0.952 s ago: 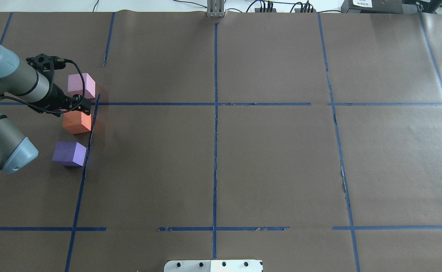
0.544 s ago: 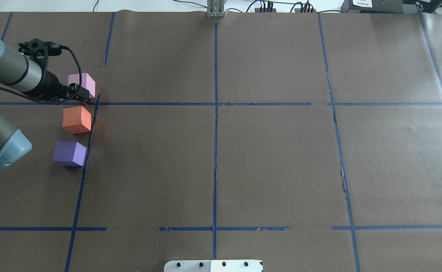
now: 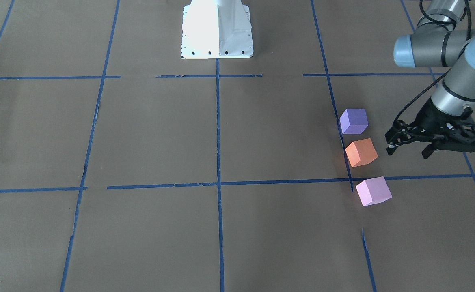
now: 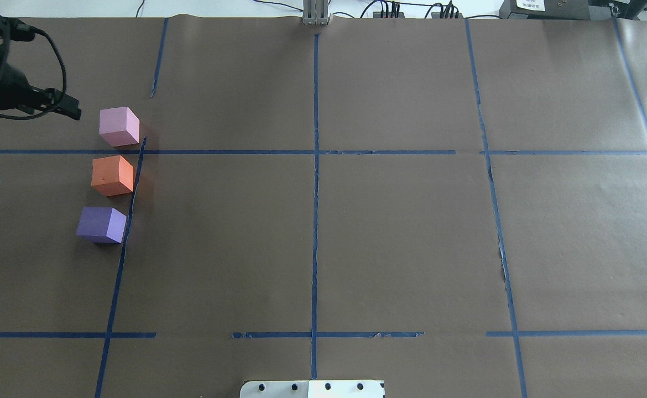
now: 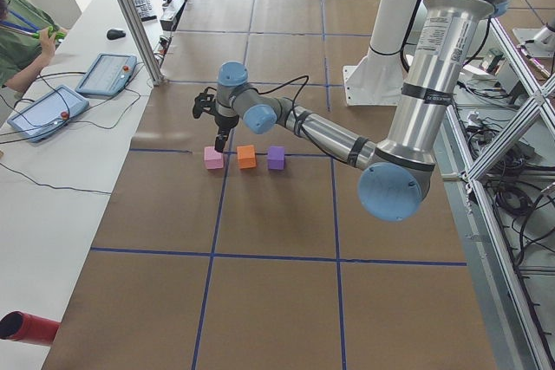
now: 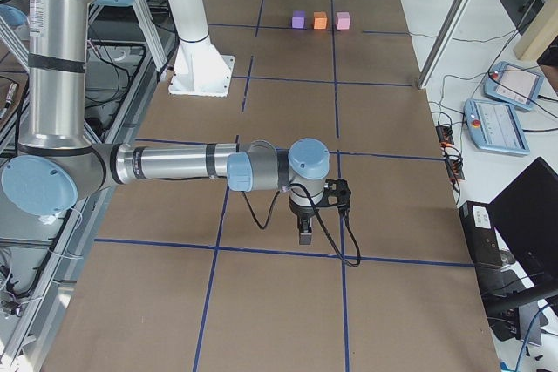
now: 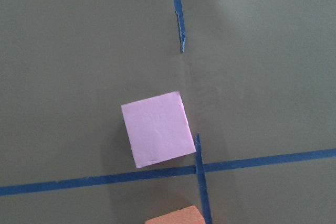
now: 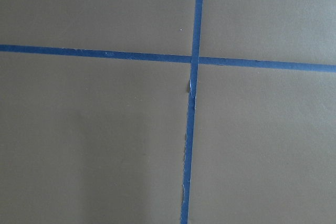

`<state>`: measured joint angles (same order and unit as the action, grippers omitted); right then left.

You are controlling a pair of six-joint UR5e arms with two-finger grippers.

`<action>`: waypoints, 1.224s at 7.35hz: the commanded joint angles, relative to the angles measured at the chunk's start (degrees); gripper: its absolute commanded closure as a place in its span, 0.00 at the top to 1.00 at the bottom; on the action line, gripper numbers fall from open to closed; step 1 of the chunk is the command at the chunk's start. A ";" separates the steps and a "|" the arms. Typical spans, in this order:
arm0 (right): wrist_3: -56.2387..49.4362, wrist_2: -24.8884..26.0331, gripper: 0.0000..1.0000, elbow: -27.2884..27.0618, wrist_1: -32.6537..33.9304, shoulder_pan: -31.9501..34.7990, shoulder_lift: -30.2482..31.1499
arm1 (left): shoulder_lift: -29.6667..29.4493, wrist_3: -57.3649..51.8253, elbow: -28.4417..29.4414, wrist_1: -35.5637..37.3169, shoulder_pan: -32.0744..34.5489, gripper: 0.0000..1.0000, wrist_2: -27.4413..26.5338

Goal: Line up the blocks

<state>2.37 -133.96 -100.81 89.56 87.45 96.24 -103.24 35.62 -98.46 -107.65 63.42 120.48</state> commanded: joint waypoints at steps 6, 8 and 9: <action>0.00 0.02 1.00 0.00 0.00 0.00 0.00 | 4.62 -39.01 11.77 12.37 23.04 1.00 11.78; 0.00 0.02 1.00 0.00 0.00 0.00 0.00 | 7.59 -42.36 13.29 12.29 26.74 1.00 11.80; 0.00 0.02 1.00 0.00 0.00 0.00 0.00 | 8.92 -45.00 13.38 12.46 27.02 1.00 12.41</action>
<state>2.37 -133.95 -100.81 89.56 87.45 96.24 -96.24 -6.08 -85.78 -95.29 89.27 132.23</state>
